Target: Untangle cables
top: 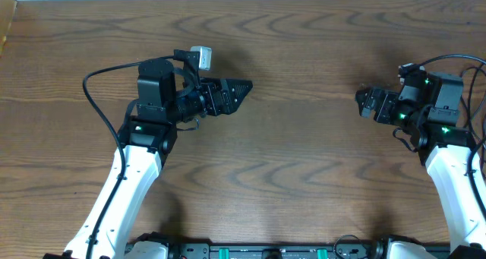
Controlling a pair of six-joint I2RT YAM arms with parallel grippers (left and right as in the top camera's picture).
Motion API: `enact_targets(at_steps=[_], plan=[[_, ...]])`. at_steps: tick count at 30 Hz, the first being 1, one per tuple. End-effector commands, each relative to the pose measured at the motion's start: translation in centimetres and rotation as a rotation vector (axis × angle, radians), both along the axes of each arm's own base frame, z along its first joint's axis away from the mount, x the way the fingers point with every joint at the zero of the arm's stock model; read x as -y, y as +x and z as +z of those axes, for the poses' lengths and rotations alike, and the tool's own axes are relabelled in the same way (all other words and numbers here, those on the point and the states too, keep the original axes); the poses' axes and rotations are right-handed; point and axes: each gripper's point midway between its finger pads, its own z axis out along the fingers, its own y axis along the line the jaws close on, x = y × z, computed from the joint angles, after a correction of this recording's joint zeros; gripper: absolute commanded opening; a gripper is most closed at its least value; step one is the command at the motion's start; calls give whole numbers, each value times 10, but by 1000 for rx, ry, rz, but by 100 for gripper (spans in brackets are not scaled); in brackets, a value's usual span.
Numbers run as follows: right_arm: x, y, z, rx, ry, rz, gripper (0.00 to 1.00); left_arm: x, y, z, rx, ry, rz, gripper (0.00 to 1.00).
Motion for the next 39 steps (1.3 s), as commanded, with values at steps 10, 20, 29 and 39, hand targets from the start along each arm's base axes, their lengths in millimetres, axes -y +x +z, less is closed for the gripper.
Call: enact_targets(at_steps=[10, 20, 29, 39], plan=[[-3, 0, 0, -5, 17, -1, 99, 1, 2, 5, 24, 8, -3, 96], [-3, 0, 0, -5, 17, -1, 99, 1, 2, 5, 24, 8, -3, 96], [-3, 0, 0, -6, 17, 0, 99, 1, 2, 5, 24, 8, -3, 96], [-3, -2, -2, -19, 19, 0, 99, 1, 2, 5, 23, 8, -3, 96]])
